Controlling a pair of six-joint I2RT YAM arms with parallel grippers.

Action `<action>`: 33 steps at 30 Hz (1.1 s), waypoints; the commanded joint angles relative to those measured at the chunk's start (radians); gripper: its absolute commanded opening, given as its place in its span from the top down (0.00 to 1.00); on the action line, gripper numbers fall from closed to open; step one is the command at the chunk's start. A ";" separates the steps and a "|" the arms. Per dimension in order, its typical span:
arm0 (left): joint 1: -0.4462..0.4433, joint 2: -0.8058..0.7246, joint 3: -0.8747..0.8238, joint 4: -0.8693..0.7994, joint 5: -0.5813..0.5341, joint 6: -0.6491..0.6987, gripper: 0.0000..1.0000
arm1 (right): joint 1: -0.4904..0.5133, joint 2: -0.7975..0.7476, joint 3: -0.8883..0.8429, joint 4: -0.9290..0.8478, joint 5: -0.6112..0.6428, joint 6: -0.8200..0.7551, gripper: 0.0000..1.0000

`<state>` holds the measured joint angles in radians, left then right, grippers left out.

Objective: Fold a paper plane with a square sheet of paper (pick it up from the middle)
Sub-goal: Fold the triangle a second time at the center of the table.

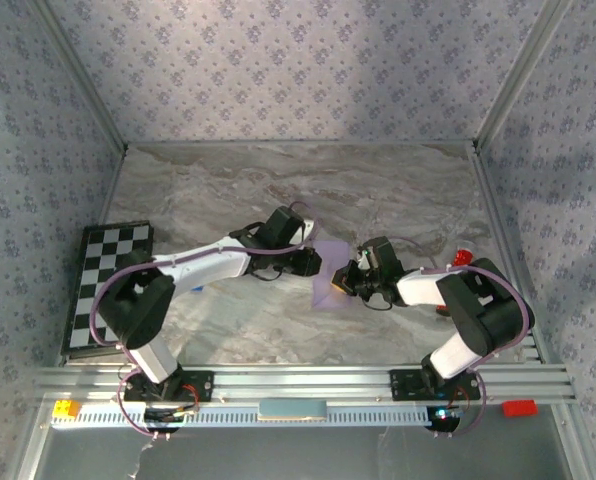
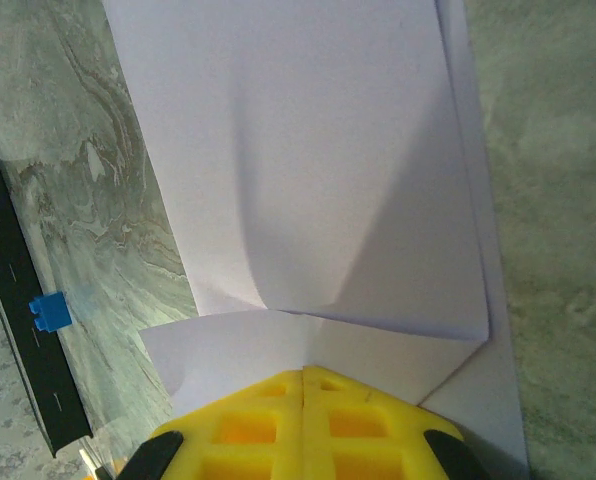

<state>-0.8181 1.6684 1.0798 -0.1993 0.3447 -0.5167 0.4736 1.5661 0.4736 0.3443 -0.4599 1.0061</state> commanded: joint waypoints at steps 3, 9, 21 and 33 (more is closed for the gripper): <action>-0.010 0.016 0.004 0.043 0.231 -0.097 0.95 | -0.008 0.014 -0.027 -0.093 0.069 0.005 1.00; -0.023 0.106 0.026 0.041 0.315 -0.115 1.00 | -0.009 0.017 -0.029 -0.097 0.069 0.006 1.00; -0.039 0.210 0.085 -0.038 0.266 -0.095 1.00 | -0.015 0.004 -0.032 -0.110 0.072 0.003 1.00; -0.049 0.264 0.116 -0.080 0.210 -0.075 1.00 | -0.015 0.005 -0.030 -0.111 0.070 0.002 1.00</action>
<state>-0.8604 1.9209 1.1652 -0.2462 0.5789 -0.6109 0.4683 1.5612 0.4736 0.3351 -0.4561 1.0061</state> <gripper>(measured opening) 0.044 0.052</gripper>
